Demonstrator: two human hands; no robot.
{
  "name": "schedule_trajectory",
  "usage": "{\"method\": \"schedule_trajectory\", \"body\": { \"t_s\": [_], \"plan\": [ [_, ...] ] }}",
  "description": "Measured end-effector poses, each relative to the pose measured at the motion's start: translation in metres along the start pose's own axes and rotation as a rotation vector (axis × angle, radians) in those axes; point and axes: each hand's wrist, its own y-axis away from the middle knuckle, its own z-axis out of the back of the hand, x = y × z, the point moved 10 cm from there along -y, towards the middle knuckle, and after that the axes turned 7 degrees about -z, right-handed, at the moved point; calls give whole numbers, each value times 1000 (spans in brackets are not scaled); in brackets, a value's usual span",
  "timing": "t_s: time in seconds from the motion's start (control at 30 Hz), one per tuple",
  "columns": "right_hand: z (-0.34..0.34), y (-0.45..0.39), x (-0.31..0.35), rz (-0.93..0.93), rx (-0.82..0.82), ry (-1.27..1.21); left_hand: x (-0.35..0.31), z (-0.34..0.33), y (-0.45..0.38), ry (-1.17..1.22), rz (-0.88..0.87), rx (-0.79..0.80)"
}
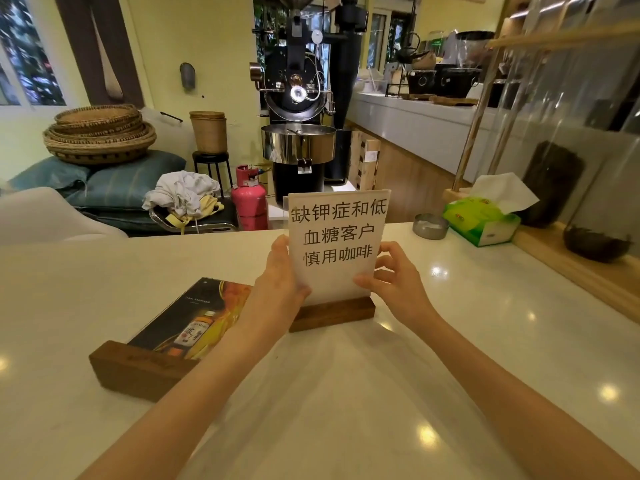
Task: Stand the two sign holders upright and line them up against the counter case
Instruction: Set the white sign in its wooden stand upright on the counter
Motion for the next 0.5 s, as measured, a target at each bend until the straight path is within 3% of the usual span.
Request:
{"method": "schedule_trajectory", "body": {
  "t_s": [0.2,0.27,0.4,0.5],
  "plan": [
    [11,2,9,-3,-66,162,-7,-1,3,-40,-36,-18],
    [19,9,13,-10,-172,225,-6,-1,5,-28,-2,25],
    [34,39,43,89,-426,237,8,3,10,-46,117,268],
    [5,45,52,17,-237,142,19,23,17,-5,155,499]
  ]
}}
